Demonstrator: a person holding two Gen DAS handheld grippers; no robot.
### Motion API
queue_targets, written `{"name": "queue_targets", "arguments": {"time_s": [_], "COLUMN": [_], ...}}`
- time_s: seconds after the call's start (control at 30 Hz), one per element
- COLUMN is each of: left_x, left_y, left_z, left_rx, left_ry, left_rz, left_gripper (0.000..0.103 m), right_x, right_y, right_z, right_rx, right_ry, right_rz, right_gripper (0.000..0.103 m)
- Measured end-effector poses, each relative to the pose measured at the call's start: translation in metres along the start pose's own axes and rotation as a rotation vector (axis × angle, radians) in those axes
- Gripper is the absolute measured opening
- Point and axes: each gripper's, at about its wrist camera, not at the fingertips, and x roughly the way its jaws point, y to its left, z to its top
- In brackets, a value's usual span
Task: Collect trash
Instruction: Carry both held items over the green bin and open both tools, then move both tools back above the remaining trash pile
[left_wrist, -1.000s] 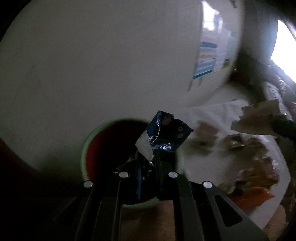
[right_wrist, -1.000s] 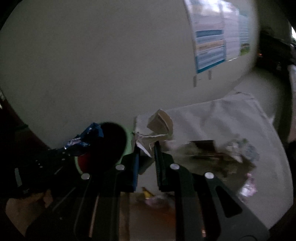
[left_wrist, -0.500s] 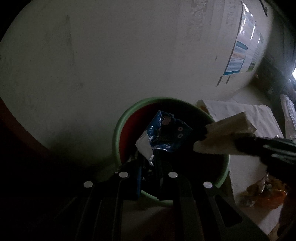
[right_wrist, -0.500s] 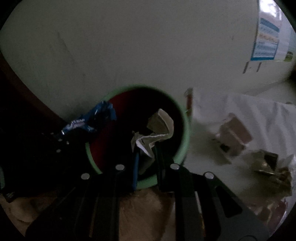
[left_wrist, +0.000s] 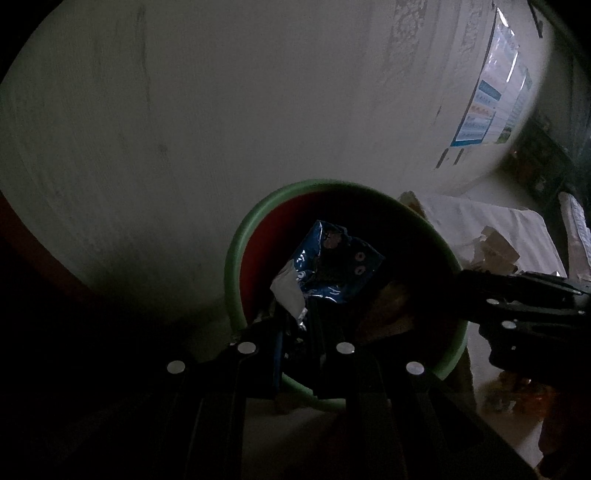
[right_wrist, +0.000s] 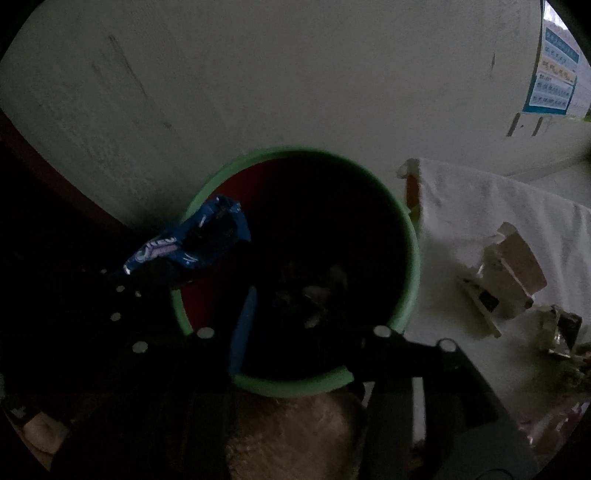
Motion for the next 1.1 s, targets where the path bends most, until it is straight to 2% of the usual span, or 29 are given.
{"name": "queue_targets", "arguments": {"time_s": [0.17, 0.33, 0.4, 0.7, 0.83, 0.93, 1.03, 1.1], "left_x": [0.008, 0.022, 0.030, 0.050, 0.039, 0.018, -0.019, -0.044], "left_y": [-0.007, -0.019, -0.025, -0.039, -0.042, -0.051, -0.073, -0.091], "left_z": [0.000, 0.000, 0.001, 0.000, 0.000, 0.001, 0.006, 0.013], "left_rx": [0.025, 0.063, 0.082, 0.119, 0.112, 0.117, 0.133, 0.149], "left_ry": [0.021, 0.041, 0.057, 0.093, 0.077, 0.035, -0.043, -0.110], "left_rz": [-0.015, -0.022, -0.018, 0.023, 0.027, 0.029, 0.027, 0.027], "left_gripper": [0.008, 0.008, 0.009, 0.015, 0.030, 0.035, 0.054, 0.060], "right_x": [-0.004, -0.030, -0.041, -0.069, -0.074, -0.086, -0.104, -0.119], "right_y": [-0.005, -0.018, -0.021, -0.045, -0.054, -0.058, -0.064, -0.069], "right_z": [-0.003, -0.017, -0.025, -0.059, -0.070, -0.079, -0.089, -0.097], "right_rx": [0.019, 0.076, 0.092, 0.187, 0.218, 0.227, 0.230, 0.239], "right_ry": [-0.014, -0.049, -0.065, -0.082, -0.084, -0.114, -0.156, -0.191], "right_rz": [0.009, 0.025, 0.021, 0.012, 0.014, -0.009, -0.056, -0.100], "right_gripper": [0.042, 0.042, 0.047, 0.047, 0.047, 0.047, 0.047, 0.050]}}
